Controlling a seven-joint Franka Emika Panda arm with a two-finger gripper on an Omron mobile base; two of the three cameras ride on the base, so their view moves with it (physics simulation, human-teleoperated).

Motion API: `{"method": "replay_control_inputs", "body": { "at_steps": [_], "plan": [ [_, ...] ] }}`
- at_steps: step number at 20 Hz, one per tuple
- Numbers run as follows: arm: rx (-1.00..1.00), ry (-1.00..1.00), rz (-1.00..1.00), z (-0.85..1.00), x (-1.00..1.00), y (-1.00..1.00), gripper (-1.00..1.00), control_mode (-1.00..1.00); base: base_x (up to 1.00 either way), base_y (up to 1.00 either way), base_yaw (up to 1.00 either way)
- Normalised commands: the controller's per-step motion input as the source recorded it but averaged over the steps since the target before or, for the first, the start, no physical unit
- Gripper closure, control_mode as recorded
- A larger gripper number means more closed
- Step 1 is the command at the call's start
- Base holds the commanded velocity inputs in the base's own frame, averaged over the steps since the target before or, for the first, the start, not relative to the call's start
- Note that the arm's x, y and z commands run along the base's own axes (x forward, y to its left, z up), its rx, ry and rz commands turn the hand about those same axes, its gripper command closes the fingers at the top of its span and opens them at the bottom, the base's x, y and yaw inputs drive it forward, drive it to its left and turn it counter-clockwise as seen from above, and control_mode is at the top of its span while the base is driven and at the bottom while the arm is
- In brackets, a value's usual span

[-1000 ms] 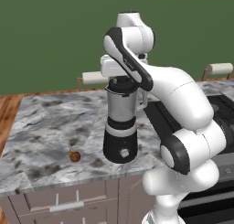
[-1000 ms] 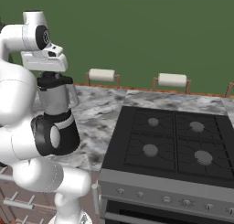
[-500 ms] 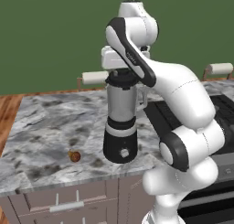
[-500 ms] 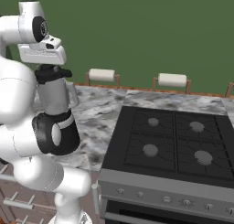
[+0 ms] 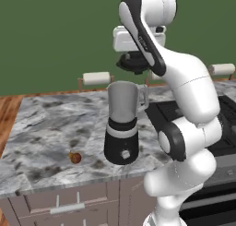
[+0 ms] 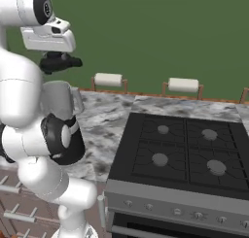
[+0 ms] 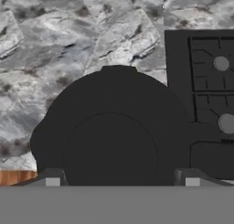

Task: Open the blender lid, put the pear in the blender, close the lid, and start the blender.

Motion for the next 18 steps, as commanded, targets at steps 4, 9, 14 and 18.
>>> {"method": "replay_control_inputs", "body": {
  "at_steps": [4,9,14,18],
  "plan": [
    [0.09,-0.01,-0.09,-0.13,-0.52,-1.0,1.0,-1.0,0.0,0.0,0.0],
    [0.07,0.0,-0.1,-0.74,-0.42,-1.0,1.0,-1.0,0.0,0.0,0.0],
    [0.03,0.0,-0.09,-1.0,-0.27,-1.0,1.0,-1.0,0.0,0.0,0.0],
    [0.01,0.0,-0.08,-1.0,-0.09,-0.98,1.0,-1.0,0.0,0.0,0.0]
  ]
}}
